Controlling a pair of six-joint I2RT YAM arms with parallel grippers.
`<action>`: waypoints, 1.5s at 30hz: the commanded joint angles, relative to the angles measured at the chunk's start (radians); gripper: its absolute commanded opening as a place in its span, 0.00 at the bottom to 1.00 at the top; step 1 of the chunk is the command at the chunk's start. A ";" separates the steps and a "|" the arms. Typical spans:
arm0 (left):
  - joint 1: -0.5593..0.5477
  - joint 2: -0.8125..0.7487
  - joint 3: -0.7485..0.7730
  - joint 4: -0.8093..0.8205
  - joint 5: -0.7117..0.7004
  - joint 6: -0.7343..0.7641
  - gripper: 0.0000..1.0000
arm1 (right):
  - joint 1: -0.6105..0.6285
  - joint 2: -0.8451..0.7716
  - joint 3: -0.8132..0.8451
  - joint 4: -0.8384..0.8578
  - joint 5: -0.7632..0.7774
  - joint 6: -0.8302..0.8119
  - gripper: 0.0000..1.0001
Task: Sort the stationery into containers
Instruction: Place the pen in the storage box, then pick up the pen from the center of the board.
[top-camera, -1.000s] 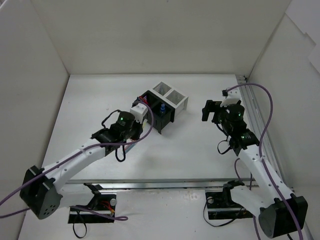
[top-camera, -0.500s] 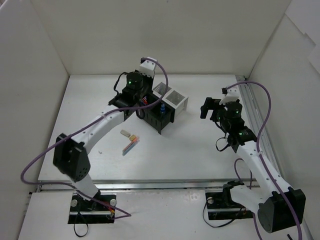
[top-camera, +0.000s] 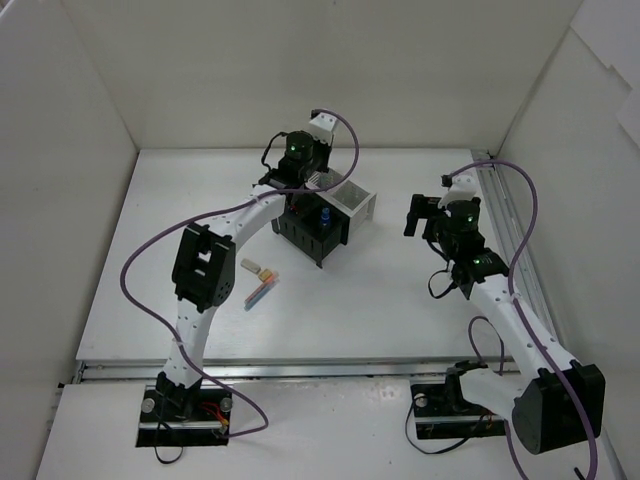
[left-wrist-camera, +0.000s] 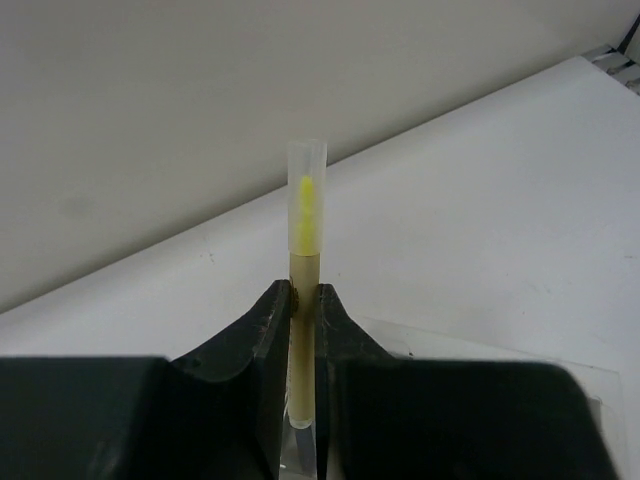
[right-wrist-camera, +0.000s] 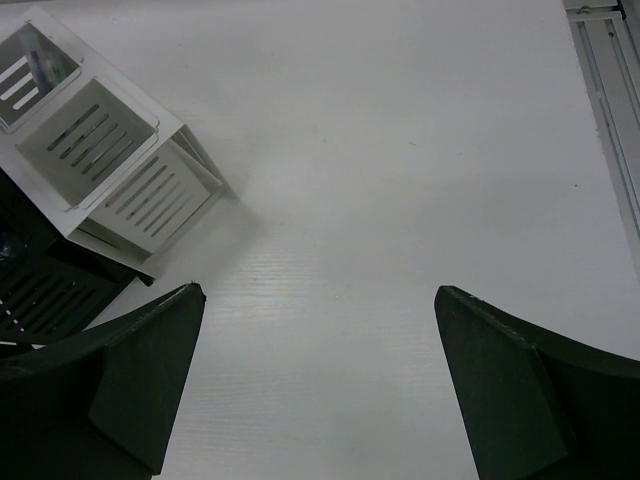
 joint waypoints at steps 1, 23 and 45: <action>0.006 -0.060 0.007 0.101 0.039 -0.031 0.00 | -0.011 0.008 0.049 0.057 0.039 -0.022 0.98; 0.015 -0.463 -0.383 0.026 0.131 -0.062 0.74 | -0.013 -0.053 0.044 0.020 -0.136 -0.016 0.98; 0.037 -1.147 -1.297 -0.369 0.106 -0.365 0.85 | 0.122 0.019 0.040 -0.018 -0.259 0.061 0.98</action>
